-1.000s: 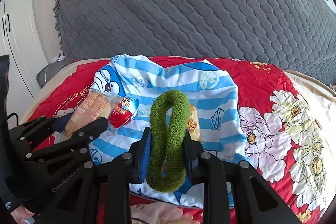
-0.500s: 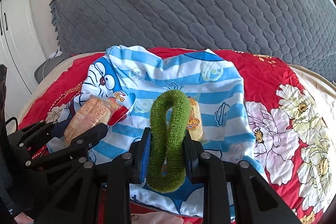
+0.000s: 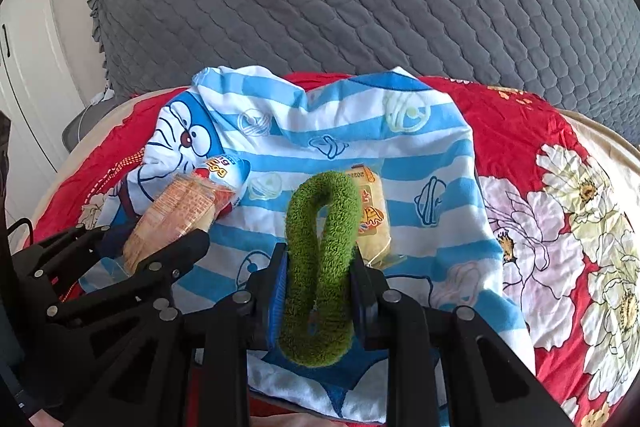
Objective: Organize objects
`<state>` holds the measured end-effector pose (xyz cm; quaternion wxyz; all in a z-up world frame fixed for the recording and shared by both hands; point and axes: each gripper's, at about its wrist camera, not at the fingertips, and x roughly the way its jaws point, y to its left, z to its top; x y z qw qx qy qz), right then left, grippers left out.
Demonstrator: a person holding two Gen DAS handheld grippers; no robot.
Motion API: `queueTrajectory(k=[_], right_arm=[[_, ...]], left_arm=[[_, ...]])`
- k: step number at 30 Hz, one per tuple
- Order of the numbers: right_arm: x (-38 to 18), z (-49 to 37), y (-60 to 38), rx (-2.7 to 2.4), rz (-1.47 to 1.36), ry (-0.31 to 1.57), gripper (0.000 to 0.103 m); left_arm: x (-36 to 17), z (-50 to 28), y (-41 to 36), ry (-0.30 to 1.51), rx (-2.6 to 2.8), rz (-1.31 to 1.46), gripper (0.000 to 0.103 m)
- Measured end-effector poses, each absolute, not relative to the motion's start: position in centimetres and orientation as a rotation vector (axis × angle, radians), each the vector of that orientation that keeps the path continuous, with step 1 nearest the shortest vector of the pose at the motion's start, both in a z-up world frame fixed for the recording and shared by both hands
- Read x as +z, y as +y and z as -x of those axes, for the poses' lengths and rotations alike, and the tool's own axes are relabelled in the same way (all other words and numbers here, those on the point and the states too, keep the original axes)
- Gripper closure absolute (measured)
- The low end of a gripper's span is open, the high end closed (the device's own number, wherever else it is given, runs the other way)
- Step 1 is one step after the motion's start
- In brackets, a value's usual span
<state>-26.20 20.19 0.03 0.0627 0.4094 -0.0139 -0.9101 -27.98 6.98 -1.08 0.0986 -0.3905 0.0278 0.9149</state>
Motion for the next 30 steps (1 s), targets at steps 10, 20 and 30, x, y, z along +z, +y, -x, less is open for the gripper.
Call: queueTrajectory(k=[10,20,30], right_arm=[[-0.8,26.7,19.9,-2.724,-1.28,-0.037,0.075],[-0.9,26.8,19.8,-2.726,-1.286,-0.03,0.075],[-0.9,26.7,20.4,-2.717,-1.313,-0.081,0.072]], left_arm=[[-2.1,28.6,6.5,0.031,2.688,1.2,0.062],[-2.4,28.5,6.9,0.035,2.685,1.198,0.062],[-2.4,28.3,6.9,0.032,2.688,1.204,0.061]])
